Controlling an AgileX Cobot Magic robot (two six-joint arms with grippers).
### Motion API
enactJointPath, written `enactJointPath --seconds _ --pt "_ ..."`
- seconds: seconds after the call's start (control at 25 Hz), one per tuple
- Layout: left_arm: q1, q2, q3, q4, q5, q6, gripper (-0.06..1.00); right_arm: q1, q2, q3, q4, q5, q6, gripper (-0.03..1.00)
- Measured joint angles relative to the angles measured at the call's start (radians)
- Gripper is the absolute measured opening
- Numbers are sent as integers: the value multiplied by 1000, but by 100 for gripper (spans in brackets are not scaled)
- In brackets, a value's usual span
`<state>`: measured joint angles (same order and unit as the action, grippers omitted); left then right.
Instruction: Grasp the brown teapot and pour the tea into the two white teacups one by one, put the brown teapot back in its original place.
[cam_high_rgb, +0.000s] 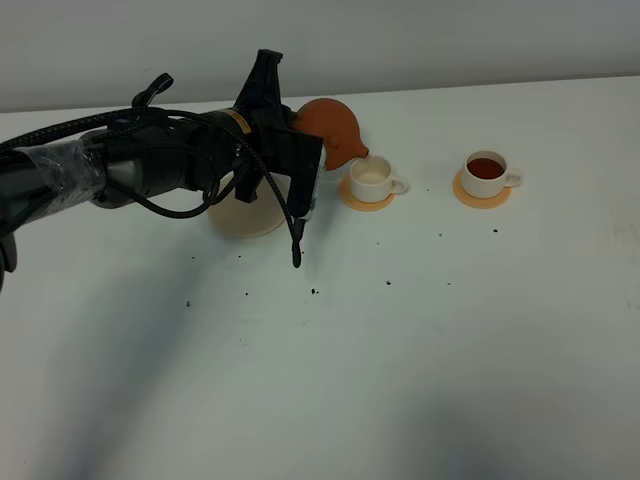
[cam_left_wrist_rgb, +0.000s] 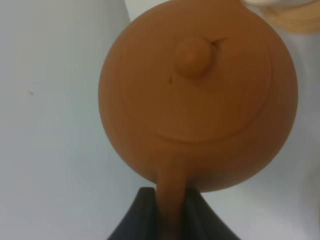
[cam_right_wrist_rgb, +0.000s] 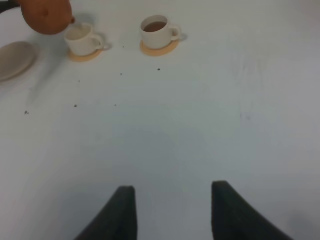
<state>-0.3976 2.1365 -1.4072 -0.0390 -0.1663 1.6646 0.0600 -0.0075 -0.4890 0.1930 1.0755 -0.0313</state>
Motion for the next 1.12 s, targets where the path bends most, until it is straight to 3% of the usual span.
enactJointPath --seconds 0.68,1.12 --pt "0 0 0 -2 -59 125 12 0 0 0 0 0 0 36" --pt "0 0 0 -2 -67 136 12 0 0 0 0 0 0 36"
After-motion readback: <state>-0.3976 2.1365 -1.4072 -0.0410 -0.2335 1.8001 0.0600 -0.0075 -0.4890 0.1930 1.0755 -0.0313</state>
